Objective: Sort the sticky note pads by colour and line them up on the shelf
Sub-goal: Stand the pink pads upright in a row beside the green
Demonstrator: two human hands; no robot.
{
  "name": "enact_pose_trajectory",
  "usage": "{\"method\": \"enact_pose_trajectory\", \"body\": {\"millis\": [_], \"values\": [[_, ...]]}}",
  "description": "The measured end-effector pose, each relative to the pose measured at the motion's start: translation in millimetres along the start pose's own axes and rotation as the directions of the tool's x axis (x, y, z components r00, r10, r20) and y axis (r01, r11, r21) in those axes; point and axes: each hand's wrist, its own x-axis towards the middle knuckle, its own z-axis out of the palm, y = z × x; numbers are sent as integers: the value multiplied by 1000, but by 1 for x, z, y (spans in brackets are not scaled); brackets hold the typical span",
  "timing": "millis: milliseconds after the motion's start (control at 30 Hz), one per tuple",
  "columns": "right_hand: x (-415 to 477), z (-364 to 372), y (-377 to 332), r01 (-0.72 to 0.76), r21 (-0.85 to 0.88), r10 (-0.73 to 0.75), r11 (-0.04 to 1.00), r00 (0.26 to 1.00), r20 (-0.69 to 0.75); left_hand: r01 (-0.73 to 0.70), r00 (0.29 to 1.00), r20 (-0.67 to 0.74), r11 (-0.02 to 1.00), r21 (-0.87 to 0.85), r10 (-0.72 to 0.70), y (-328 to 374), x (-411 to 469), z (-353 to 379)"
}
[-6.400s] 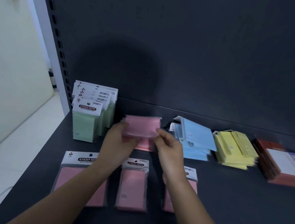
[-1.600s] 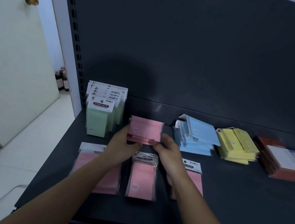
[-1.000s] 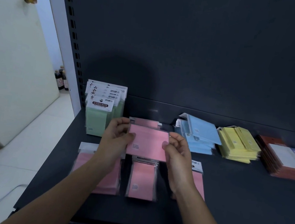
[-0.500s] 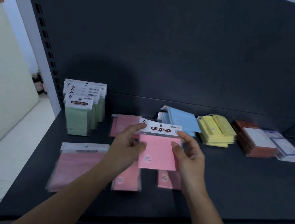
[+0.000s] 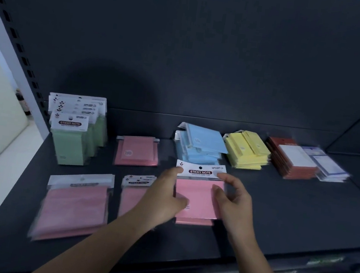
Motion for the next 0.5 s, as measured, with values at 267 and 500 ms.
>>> {"method": "enact_pose_trajectory", "body": {"millis": [267,500], "values": [[-3,46,-16,-54,134,38,989,992,119,-14,942,-333,986,-167,-44,-16,0,-40],[-13,116,-29,62,-41,-45,997,946,320,55,860,-486,975,-213,-155,-53,-30,-95]]}}
